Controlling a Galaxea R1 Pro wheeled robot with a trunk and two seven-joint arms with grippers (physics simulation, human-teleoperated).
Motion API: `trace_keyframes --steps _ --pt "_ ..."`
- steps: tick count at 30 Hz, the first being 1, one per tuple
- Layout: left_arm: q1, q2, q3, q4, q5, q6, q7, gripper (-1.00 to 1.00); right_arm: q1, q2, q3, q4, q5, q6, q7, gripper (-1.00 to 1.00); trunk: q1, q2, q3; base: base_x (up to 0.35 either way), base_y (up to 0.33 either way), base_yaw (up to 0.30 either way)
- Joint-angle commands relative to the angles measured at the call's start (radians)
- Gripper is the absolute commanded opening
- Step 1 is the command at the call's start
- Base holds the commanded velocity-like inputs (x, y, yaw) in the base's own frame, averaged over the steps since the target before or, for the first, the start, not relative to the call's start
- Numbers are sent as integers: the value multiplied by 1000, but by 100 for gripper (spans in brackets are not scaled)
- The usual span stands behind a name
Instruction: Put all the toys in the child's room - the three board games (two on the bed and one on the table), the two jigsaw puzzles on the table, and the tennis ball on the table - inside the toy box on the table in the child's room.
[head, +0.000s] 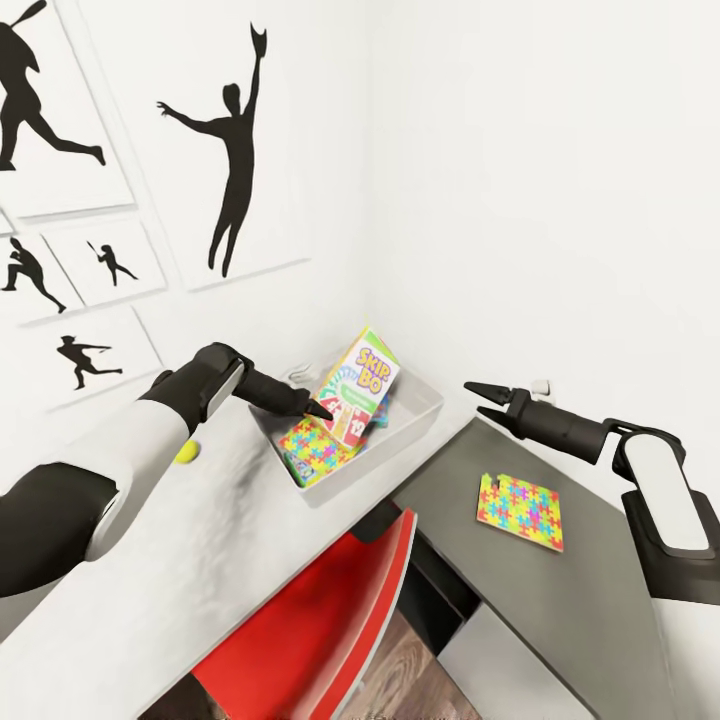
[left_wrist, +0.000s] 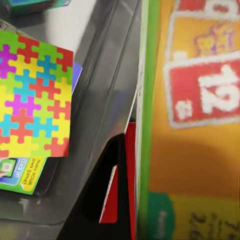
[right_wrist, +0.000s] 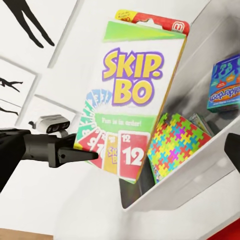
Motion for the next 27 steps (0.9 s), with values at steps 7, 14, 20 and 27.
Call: trace_keyframes --steps 7,14,20,27 --pt "-1 1 -7 -1 8 6 1 -100 -1 0 -1 -1 10 5 10 100 1 -2 -14 0 0 0" --pt "-1 0 -6 -1 8 5 1 -100 -1 0 0 -1 10 5 10 100 1 -2 -25 0 0 0" --pt "-1 0 -6 -2 8 4 1 -100 -1 0 0 -1 10 5 10 100 1 -2 -35 0 0 0" --pt "-5 1 -7 -5 8 -23 1 -100 -1 0 2 -1 10 5 10 100 1 -2 -47 0 0 0"
